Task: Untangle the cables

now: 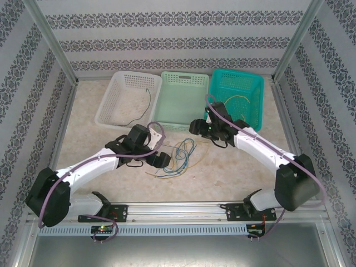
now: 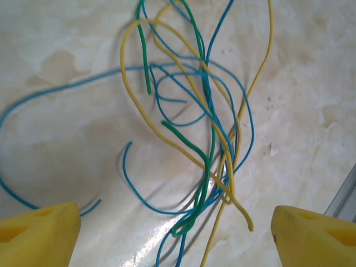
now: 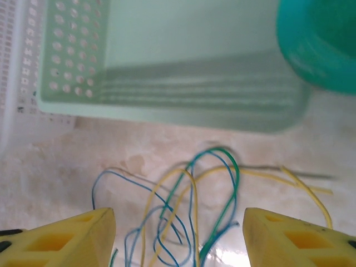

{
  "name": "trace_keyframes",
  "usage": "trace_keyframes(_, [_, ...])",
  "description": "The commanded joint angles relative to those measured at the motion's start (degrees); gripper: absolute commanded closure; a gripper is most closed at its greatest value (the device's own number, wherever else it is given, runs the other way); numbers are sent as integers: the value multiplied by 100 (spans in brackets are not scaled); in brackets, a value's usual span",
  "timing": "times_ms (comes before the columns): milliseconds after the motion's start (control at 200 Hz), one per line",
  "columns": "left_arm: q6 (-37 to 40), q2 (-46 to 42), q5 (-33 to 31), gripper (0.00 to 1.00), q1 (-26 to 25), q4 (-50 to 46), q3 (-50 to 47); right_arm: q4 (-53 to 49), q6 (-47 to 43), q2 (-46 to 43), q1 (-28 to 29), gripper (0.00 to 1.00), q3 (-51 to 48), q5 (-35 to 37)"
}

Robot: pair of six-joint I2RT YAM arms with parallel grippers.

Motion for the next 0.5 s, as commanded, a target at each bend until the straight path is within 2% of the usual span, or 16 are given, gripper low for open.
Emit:
trace_keyframes(0, [129, 291, -4, 12, -73, 238, -47, 99, 473, -274, 153, 38, -455, 218])
trace_keyframes(210, [189, 780, 492, 24, -173, 381, 237, -88, 653, -18, 686, 37, -574, 372])
trace_keyframes(335, [200, 982, 480, 29, -298, 395, 347, -1, 873, 162, 828, 37, -738, 388])
trace_keyframes(500, [147, 1203, 223, 44, -335, 352, 373, 160, 1051, 279, 847, 37, -902, 440])
